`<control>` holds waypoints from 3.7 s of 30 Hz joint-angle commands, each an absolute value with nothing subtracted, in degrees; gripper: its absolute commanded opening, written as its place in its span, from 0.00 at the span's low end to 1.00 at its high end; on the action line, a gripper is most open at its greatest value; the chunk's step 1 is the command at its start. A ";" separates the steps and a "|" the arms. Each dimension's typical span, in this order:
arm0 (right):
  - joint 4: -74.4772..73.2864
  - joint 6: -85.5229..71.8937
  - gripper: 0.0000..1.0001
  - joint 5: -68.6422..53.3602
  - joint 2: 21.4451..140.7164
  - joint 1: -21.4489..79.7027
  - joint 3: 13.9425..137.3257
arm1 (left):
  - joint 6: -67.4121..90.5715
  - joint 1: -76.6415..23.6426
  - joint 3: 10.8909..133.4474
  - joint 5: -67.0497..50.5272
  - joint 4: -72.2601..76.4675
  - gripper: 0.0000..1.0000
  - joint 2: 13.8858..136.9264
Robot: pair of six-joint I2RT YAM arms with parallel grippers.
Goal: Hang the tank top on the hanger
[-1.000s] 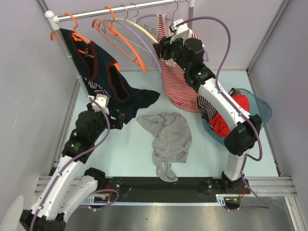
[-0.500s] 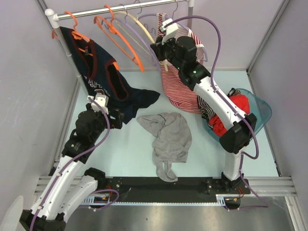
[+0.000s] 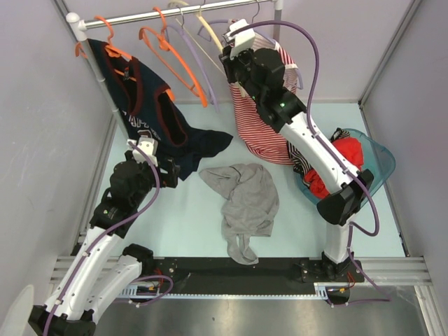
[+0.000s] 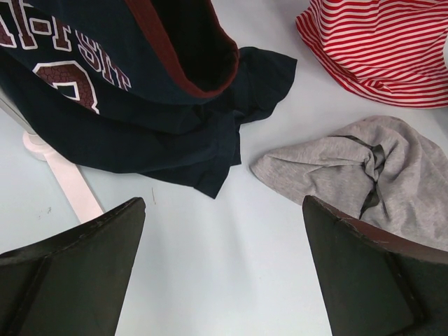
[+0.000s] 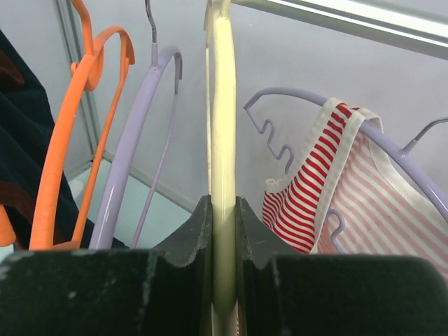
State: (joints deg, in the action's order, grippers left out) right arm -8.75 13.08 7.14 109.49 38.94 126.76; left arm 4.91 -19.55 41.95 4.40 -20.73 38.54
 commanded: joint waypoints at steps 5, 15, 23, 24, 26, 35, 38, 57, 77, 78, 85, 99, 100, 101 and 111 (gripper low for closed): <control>-5.19 15.47 0.00 12.83 100.03 39.11 118.23 | 5.10 -19.60 42.19 6.42 -20.66 0.99 39.72; -4.66 15.21 0.00 16.78 84.12 40.52 100.38 | 5.27 -20.48 42.89 4.05 -20.48 1.00 43.33; -6.32 16.79 0.00 17.14 82.36 40.34 101.86 | 5.01 -21.36 42.80 4.13 -20.39 0.99 44.39; -7.02 16.61 0.00 16.96 82.01 40.52 102.21 | 4.92 -21.71 42.80 4.30 -20.39 0.99 44.30; -8.25 15.82 0.00 17.40 80.26 40.78 101.61 | 4.57 -22.93 42.63 5.70 -20.39 0.99 44.12; -14.76 9.07 0.00 20.21 66.90 43.94 87.38 | 7.64 -41.12 44.56 16.16 -23.55 0.99 48.86; -18.00 7.39 0.00 20.92 61.45 45.87 82.71 | 12.73 -48.58 44.65 19.15 -24.61 0.99 50.53; -22.94 -1.67 0.00 23.12 48.61 47.20 66.63 | 45.08 -66.44 24.53 6.16 -0.19 0.95 58.44; -23.73 -3.69 0.00 24.61 45.62 47.11 64.86 | 47.02 -66.80 29.61 16.25 0.97 0.22 74.97; -23.90 -3.60 0.00 24.78 45.44 47.20 64.86 | 46.50 -66.88 29.88 16.61 1.14 0.15 74.97; -25.13 -4.13 0.00 25.58 44.03 47.11 64.78 | 34.65 -58.56 39.89 18.37 -4.57 0.00 71.81; -26.72 -5.80 0.00 24.87 42.28 47.02 63.02 | 18.45 -43.59 50.72 7.20 -5.45 0.79 78.50; -26.81 -5.71 0.00 24.44 42.19 47.02 62.84 | 18.63 -43.59 48.89 8.16 -5.71 0.88 75.88; -26.63 -5.71 0.00 24.17 42.01 47.02 62.49 | 19.07 -43.59 47.82 8.35 -5.71 0.91 74.02; -26.02 -6.85 0.00 22.06 42.10 47.02 60.29 | 23.99 -42.46 31.30 6.51 -2.64 0.77 60.73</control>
